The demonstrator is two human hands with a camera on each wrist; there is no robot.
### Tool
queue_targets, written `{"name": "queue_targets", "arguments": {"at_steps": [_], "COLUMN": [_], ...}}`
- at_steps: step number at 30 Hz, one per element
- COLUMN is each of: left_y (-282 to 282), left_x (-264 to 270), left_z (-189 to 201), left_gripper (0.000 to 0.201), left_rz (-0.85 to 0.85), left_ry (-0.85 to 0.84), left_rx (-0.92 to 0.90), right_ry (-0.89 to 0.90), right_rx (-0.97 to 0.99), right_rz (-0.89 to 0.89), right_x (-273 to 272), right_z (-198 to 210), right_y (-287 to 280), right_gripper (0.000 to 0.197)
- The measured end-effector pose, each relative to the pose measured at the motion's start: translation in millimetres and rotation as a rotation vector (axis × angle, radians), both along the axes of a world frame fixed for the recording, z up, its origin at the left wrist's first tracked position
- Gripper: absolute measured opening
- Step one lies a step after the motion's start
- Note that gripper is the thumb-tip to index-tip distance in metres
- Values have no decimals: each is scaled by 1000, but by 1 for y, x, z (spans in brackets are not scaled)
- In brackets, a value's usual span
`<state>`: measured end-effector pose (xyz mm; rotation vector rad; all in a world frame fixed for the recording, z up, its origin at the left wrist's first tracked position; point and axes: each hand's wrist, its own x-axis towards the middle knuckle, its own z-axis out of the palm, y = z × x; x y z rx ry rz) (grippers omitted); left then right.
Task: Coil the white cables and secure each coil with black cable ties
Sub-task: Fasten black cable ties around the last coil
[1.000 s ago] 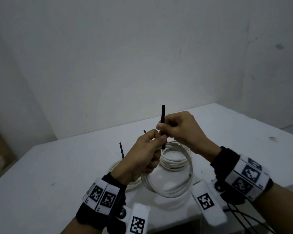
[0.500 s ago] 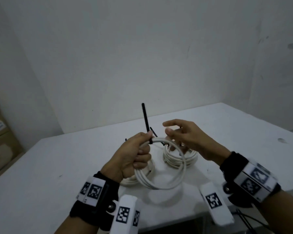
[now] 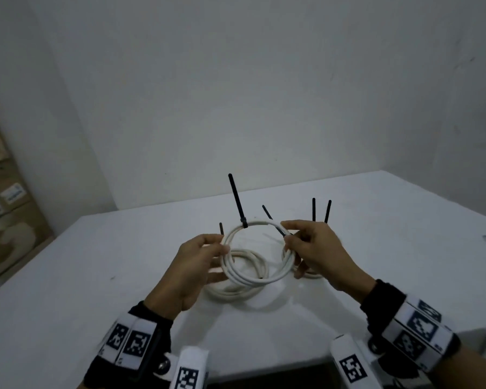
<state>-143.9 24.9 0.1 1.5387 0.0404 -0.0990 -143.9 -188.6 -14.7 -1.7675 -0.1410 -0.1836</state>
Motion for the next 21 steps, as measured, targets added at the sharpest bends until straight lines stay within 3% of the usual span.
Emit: {"name": "queue_targets", "arguments": {"at_steps": [4, 10, 16, 21], "left_y": [19, 39, 45, 35], "left_x": [-11, -2, 7, 10], "left_z": [-15, -26, -35, -37], "left_gripper": [18, 29, 30, 20], "left_rz": [-21, 49, 99, 105], "left_ry": [-53, 54, 76, 50], "left_rx": [50, -116, -124, -57], "right_ry": [34, 46, 73, 31], "right_rx": [29, 1, 28, 33], "right_rz": [11, 10, 86, -41], "right_x": [8, 16, 15, 18], "right_z": [-12, -21, -24, -27], "right_y": [12, 32, 38, 33], "right_gripper": [27, 14, 40, 33]}}
